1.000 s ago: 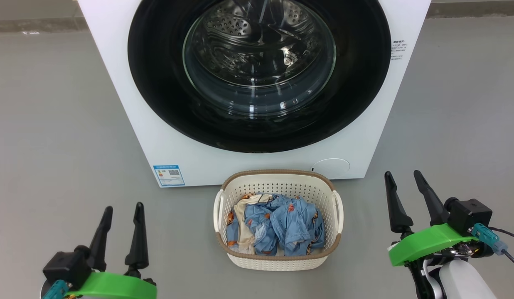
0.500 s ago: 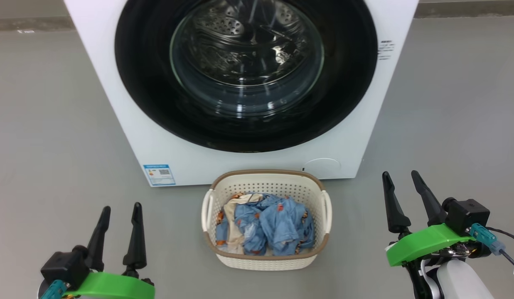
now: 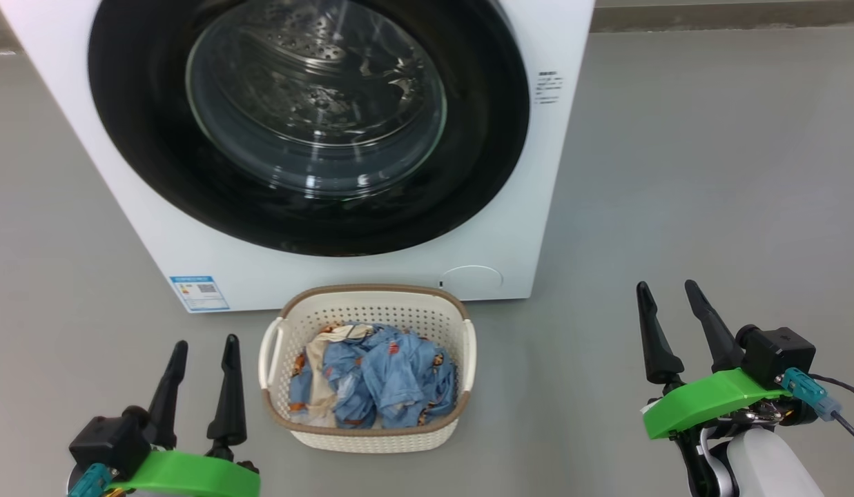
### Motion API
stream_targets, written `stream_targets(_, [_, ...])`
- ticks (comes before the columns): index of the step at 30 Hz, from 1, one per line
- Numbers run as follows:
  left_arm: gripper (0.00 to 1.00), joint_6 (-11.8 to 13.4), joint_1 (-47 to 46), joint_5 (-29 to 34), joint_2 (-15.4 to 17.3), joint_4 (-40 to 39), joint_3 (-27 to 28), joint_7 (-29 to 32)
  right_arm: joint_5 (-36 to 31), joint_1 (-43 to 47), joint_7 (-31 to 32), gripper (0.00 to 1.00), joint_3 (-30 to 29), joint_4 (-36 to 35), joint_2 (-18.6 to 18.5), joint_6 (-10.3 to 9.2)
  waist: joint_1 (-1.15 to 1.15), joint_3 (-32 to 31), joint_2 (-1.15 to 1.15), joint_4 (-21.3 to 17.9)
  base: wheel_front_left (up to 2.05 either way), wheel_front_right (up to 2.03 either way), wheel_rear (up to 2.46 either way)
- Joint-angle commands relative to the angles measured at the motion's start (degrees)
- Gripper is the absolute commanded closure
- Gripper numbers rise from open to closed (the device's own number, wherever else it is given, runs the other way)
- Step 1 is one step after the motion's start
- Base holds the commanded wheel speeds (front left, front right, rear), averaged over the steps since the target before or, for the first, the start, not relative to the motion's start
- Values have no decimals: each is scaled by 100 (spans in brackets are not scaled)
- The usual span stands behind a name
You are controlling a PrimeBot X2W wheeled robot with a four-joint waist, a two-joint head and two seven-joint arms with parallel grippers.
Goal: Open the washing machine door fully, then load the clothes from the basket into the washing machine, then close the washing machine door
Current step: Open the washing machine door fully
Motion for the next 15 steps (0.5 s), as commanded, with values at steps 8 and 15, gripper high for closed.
stream_targets(8, [0, -19, -249, -61, 147, -81, 160, -61, 27, -221, -71, 0, 141, -95, -20, 33, 0, -9, 0, 11, 43, 43, -87])
stream_targets(15, [0, -19, -238, -85, 141, -82, 129, -61, 26, -205, -71, 0, 149, -79, -20, 33, 0, -47, 0, 17, 1, 1, -2])
